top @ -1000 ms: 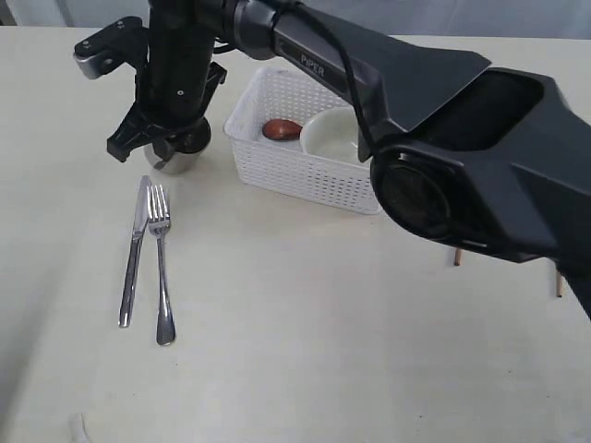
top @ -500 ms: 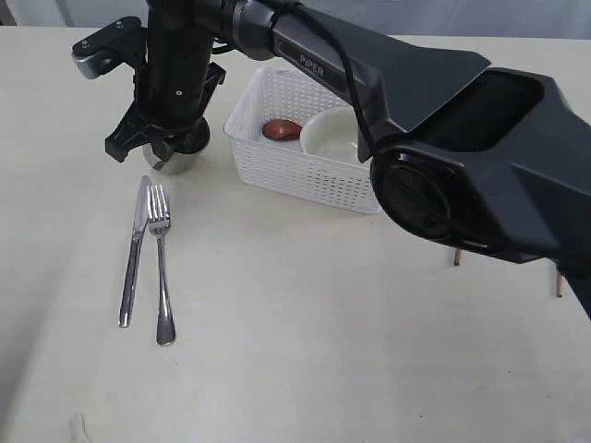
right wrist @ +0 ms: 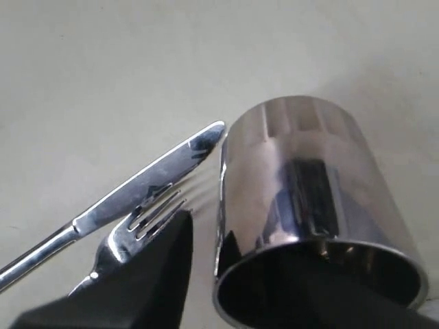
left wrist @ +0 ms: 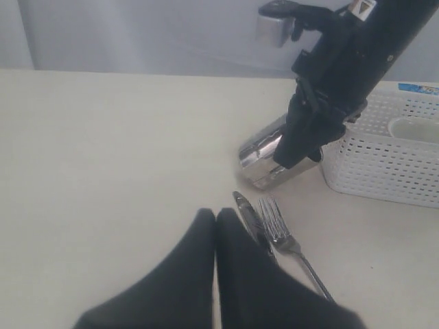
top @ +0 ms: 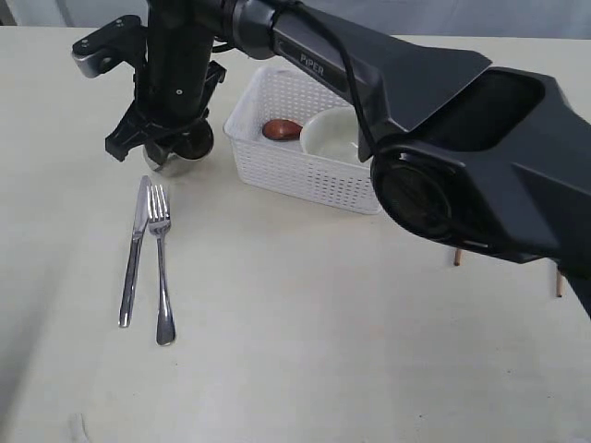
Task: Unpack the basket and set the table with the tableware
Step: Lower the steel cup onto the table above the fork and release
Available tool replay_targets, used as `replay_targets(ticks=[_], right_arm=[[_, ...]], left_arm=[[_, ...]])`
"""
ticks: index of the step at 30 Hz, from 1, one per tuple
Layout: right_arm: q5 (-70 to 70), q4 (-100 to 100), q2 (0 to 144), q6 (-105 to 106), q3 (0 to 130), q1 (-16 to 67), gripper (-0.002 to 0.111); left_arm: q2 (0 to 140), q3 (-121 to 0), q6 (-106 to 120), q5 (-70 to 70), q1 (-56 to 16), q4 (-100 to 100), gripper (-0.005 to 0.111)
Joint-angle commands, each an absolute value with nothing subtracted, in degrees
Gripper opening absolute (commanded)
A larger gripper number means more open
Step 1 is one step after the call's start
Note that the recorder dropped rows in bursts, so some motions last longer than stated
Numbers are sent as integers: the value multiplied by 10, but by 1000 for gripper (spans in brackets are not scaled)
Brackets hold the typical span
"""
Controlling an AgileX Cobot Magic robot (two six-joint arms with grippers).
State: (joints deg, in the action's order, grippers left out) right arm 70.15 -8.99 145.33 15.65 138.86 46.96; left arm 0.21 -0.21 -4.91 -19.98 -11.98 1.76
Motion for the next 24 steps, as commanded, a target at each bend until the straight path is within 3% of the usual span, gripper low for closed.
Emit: replay_targets(ticks=[1,24], right_arm=[[692,-81,1446,159,1390,469,34],[620,-85,1445,188,1390,475,34]], left_arm=[[0,0,-47,-199,-122,17,0],[0,0,-47,-199,-122,17,0]])
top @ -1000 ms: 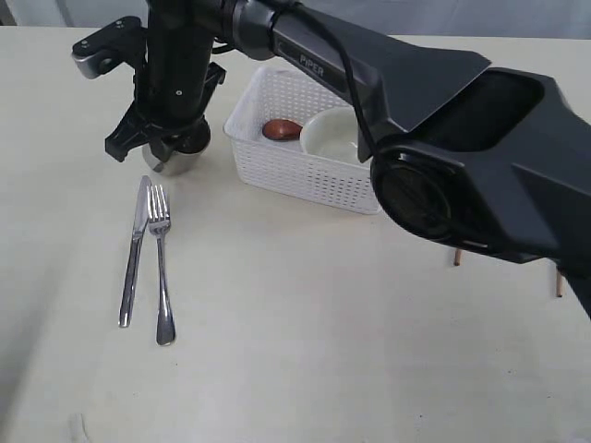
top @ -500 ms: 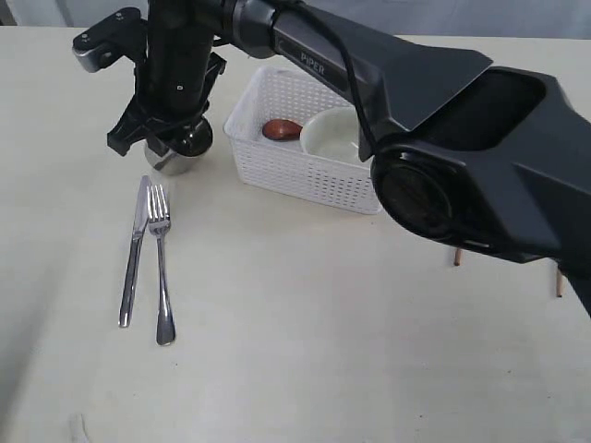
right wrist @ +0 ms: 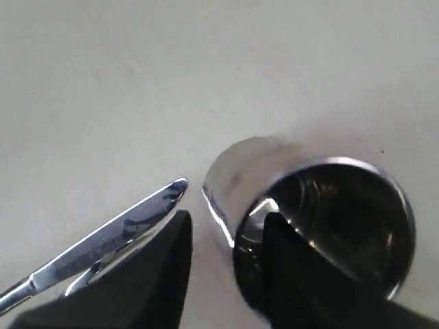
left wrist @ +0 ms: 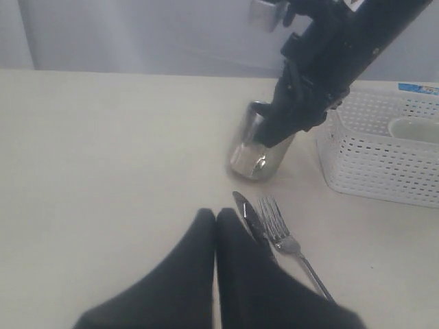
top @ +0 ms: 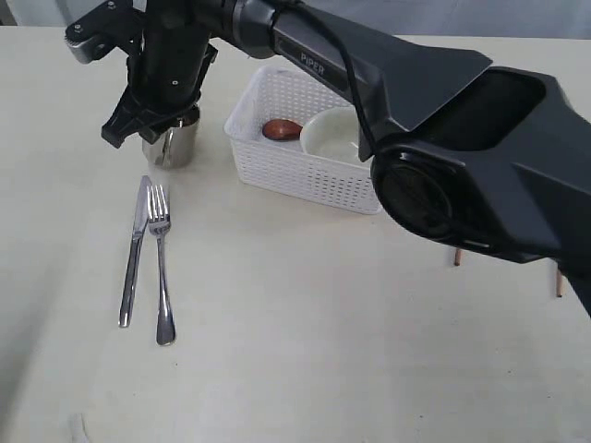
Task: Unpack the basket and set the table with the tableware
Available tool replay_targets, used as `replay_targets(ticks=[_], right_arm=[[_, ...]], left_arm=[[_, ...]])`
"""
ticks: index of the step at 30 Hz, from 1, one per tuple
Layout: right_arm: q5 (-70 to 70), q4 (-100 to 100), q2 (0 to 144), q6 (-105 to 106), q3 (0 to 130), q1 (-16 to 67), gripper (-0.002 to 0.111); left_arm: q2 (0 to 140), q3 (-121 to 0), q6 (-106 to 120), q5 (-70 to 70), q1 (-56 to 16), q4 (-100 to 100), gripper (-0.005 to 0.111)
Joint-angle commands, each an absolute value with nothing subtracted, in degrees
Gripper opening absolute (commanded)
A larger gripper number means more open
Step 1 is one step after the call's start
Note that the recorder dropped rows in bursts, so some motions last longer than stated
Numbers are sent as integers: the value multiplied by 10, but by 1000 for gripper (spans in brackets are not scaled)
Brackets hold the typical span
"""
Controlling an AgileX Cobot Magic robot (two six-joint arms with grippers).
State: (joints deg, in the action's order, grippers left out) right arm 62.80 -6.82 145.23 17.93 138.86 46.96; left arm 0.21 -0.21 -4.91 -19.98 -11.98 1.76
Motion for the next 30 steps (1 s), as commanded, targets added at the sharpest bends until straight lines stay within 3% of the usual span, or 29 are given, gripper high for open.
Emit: replay_targets(ticks=[1,11,22,30], right_arm=[[617,-85,1445,188,1390,475,34],[622,-76,1431,187,1390,476,34],[700,-81,1310,149,1374,467,34],[700,-87,1262,137,1172,467,0]], left_arm=[[0,0,-47,-199,-122,17,0],[0,0,-47,-199,-122,17,0],[0,0,-47,-199,-122,17,0],[0,0,-47,-199,-122,17,0]])
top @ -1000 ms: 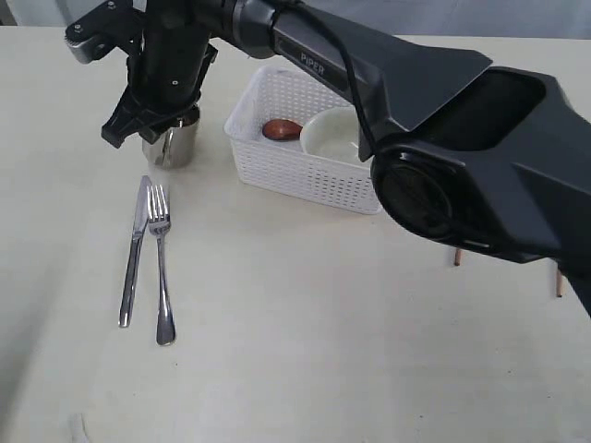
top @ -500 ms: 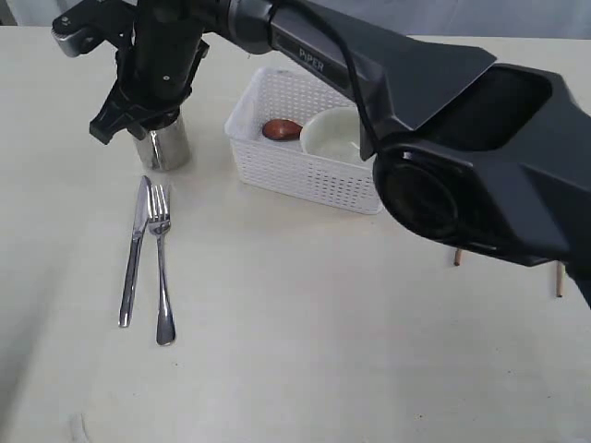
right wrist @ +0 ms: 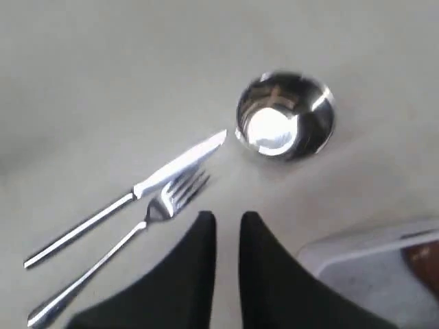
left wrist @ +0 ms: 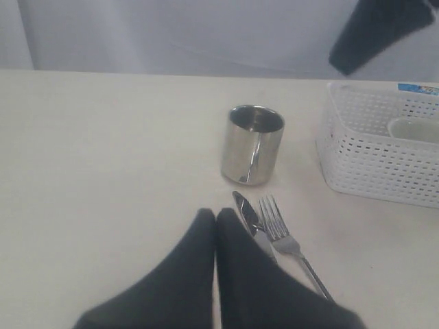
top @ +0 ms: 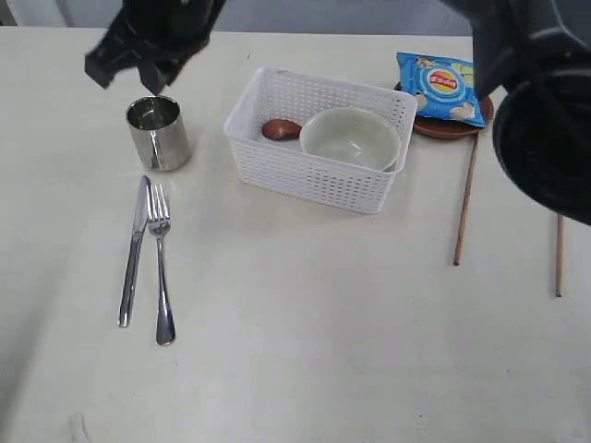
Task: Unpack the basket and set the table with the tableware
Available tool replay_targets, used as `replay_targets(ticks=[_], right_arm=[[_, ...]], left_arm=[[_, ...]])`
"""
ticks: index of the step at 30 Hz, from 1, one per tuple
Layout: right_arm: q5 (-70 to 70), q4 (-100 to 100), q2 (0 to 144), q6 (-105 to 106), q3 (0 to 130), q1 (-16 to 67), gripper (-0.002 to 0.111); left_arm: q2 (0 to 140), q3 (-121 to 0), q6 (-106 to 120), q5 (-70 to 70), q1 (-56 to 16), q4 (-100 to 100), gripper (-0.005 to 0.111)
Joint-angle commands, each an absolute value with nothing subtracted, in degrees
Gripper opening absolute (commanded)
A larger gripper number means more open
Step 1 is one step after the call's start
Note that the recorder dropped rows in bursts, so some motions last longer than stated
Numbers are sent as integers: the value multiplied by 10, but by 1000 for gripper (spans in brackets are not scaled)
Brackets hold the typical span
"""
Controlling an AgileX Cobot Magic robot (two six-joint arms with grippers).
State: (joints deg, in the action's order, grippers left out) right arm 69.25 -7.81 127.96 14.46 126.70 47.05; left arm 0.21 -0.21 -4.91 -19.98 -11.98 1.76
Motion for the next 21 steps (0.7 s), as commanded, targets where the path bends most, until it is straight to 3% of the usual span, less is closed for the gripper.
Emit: replay_targets(ticks=[1,10,21], right_arm=[[700,-96,1258,135,1147,467,0],[610,-140,1240,138,966,514,0],[599,-180,1240,158,955,590,0]], left_arm=[[0,0,-47,-199,-122,17,0],[0,0,-47,-199,-122,17,0],[0,0,-47,-199,-122,17,0]])
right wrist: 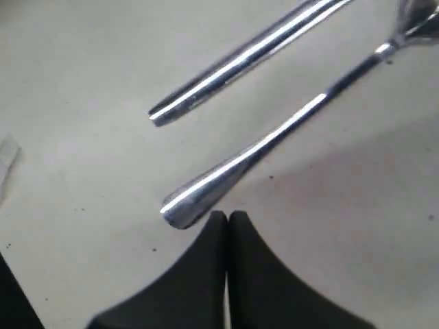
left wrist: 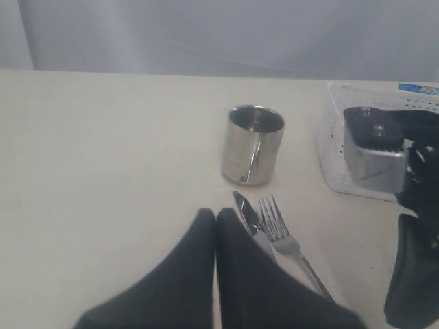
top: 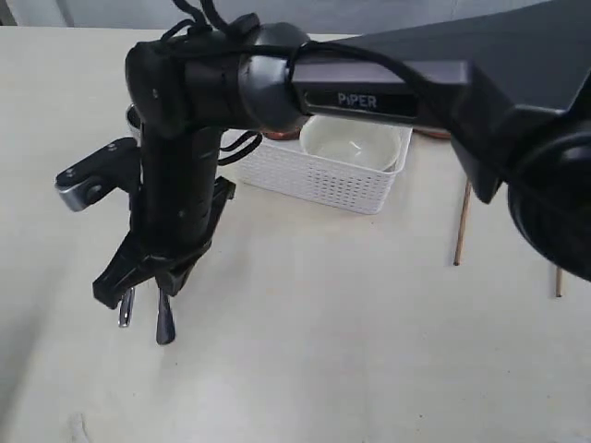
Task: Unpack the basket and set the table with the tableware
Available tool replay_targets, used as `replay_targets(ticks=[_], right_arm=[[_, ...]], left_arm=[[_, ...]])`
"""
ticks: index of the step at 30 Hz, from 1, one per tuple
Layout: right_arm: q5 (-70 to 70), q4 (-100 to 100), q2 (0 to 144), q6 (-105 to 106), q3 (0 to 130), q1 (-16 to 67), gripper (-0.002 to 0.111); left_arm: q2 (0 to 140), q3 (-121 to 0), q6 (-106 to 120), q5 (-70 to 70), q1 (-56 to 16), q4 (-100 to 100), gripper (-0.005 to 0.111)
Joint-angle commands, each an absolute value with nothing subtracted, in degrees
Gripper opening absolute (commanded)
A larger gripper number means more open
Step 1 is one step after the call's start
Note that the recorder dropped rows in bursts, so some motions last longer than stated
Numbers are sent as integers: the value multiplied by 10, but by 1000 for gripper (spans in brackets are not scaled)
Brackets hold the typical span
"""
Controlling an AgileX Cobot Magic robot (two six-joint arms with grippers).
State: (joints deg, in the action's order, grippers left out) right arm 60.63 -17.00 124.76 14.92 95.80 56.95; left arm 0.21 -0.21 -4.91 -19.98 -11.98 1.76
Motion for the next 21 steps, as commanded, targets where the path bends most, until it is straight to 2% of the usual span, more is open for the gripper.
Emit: replay_targets(ticks=[1,10,21], right_arm=[[588,-180,1242,158,955,601,0],[596,-63,1252,64,955,608,0],[603,-52,1291,39,955,608,0]], left_arm=[[0,0,-47,-199,-122,17,0],[0,0,-47,-199,-122,17,0],[0,0,-47,-199,-122,17,0]])
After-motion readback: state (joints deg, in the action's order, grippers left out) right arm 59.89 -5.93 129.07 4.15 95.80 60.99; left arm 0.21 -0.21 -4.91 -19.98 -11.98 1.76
